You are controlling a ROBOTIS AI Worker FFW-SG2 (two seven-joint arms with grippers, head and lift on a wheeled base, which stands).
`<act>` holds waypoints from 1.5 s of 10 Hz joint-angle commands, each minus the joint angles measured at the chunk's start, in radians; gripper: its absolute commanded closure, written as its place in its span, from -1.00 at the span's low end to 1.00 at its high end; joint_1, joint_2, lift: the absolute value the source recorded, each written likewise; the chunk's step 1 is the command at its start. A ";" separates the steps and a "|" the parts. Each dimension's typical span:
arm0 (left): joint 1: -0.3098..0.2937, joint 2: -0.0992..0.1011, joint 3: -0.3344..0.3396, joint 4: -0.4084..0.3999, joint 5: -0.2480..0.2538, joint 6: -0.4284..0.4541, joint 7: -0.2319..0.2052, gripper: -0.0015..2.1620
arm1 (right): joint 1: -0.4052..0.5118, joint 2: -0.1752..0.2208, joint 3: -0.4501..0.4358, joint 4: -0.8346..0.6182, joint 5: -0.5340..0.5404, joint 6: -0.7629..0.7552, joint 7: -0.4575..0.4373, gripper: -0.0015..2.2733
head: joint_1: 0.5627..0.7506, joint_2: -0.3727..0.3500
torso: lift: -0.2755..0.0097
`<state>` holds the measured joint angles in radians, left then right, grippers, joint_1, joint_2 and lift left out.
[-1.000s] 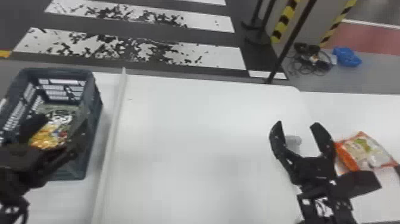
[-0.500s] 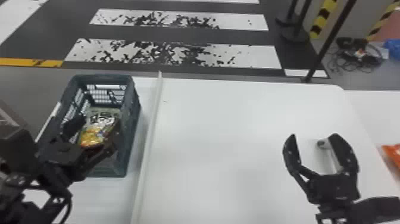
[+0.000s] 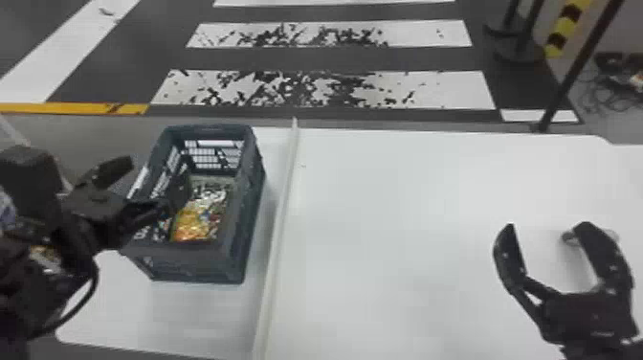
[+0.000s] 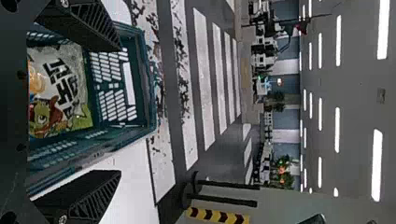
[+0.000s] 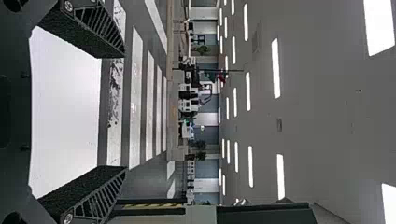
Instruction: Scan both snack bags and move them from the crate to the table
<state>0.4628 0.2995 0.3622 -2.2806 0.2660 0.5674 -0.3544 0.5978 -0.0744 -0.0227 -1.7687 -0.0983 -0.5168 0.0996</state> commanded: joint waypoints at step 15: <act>-0.655 0.265 -0.457 0.687 -0.551 0.098 -0.672 -0.95 | 0.025 -0.015 0.009 -0.051 0.026 0.127 -0.001 -0.92 | 0.41 0.38 | 0.32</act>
<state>-0.1937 0.5708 -0.0954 -1.6058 -0.2726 0.6655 -1.0262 0.6265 -0.0858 -0.0158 -1.8198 -0.0721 -0.3940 0.0981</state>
